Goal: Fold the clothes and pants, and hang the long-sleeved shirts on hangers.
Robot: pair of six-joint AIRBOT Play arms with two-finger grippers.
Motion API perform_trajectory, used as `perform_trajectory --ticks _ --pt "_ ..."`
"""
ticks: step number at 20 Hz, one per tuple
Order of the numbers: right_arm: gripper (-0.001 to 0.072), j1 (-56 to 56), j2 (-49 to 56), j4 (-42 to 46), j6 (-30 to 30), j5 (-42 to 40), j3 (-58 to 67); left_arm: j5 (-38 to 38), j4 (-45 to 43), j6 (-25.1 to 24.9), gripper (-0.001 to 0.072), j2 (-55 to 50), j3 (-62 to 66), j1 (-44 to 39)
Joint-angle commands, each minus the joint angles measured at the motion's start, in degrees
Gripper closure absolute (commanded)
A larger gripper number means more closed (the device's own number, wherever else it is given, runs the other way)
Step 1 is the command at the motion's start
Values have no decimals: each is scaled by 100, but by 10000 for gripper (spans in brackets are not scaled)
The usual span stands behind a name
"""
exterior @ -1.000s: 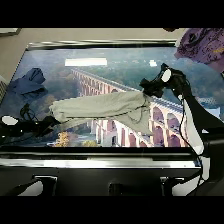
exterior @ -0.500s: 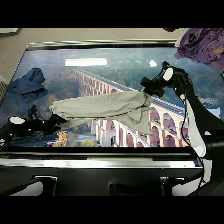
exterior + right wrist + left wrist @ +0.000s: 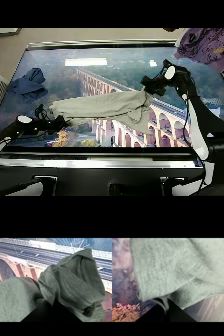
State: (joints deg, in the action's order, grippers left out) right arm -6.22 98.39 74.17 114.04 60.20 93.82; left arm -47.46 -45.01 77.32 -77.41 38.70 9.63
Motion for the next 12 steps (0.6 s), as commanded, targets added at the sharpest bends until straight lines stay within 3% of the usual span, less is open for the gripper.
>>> perform_trajectory --ticks 1,5,9,12 --pt "677 2 -321 37 -315 -284 15 -407 125 -90 696 214 715 -28" --pt "677 2 -1222 1095 -625 -713 789 -763 -750 52 696 968 3058 122" --pt "677 0 -2485 1799 -1023 -800 1663 -758 -1967 938 696 1880 5628 501" --pt "677 0 -3624 1825 -1290 -787 1808 -761 -2542 1515 696 2732 6658 575"
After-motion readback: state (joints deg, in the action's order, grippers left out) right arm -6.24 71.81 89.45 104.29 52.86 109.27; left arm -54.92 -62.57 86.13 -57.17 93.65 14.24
